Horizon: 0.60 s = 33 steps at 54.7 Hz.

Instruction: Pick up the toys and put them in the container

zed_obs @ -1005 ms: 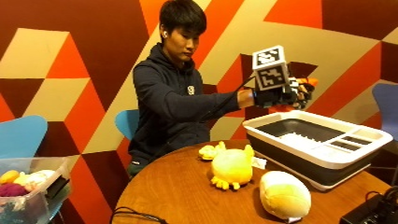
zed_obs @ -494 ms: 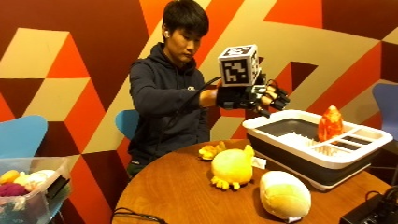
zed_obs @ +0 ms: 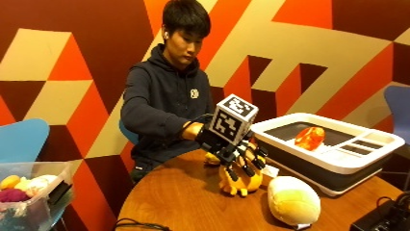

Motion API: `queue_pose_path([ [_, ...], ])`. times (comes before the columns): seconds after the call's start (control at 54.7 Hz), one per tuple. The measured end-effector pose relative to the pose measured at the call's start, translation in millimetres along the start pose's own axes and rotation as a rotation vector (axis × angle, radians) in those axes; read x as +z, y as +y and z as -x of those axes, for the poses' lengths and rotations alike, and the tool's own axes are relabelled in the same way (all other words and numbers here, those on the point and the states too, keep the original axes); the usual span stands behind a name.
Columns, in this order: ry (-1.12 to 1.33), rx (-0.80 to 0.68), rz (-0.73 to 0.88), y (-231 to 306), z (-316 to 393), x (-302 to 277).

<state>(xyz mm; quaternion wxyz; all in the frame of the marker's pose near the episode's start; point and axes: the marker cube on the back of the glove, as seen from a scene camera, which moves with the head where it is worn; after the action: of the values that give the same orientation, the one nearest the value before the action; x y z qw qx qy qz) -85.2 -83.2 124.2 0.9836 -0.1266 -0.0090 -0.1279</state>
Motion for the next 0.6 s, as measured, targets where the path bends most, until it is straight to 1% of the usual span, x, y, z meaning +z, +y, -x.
queue_pose_path([
  [0.128,-0.002,-0.039,-0.026,-13.8,6.0,21.4],
  [0.293,0.061,-0.026,-0.087,-29.5,5.7,30.8],
  [0.494,0.01,-0.074,-0.251,-41.1,5.4,25.2],
  [0.603,-0.058,-0.095,-0.267,-31.4,14.1,6.3],
])
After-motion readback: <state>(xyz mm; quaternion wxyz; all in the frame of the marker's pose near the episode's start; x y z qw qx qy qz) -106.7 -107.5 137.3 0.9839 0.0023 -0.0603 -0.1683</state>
